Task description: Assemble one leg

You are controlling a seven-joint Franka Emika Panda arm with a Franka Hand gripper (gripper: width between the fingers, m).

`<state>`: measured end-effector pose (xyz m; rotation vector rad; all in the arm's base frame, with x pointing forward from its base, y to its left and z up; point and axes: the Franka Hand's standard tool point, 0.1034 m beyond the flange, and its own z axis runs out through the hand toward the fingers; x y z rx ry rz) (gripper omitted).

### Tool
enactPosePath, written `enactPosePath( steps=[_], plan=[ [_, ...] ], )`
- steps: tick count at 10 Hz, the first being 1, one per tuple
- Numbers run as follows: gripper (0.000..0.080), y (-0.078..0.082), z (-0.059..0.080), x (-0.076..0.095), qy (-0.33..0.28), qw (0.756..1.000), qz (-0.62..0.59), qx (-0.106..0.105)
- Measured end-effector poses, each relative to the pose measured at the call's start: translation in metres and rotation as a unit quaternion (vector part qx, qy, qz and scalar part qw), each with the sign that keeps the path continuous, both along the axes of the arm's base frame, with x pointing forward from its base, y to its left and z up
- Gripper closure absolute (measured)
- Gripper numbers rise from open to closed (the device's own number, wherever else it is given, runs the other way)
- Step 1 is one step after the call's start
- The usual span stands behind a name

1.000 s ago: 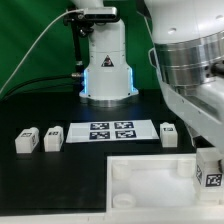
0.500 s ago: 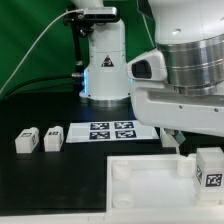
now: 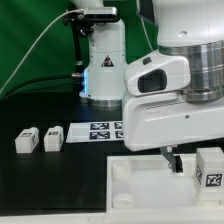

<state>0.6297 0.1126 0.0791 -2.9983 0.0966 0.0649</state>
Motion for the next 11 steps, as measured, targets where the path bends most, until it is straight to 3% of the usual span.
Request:
enactPosePath(
  steps=[1,2,3,4,7,9,11],
  plan=[
    [0.024,0.0,0.0,0.0,0.002,1.0,-0.012,-0.001],
    [0.024,-0.0005,-0.0001,0.0,0.002,1.0,-0.013,-0.001],
    [0.0452,-0.0001,-0.0001,0.0,0.006,0.999,-0.04,-0.001],
    [0.0505,-0.0013,-0.0003,0.0,0.012,0.996,-0.083,-0.004],
    [0.0505,-0.0006,-0.001,-0.0006,0.031,0.961,-0.273,-0.013],
    [0.0505,0.0013,-0.0018,-0.0022,0.053,0.89,-0.452,-0.022],
    [0.0505,0.0034,-0.0026,-0.0045,0.056,0.814,-0.578,-0.012]
  ],
)
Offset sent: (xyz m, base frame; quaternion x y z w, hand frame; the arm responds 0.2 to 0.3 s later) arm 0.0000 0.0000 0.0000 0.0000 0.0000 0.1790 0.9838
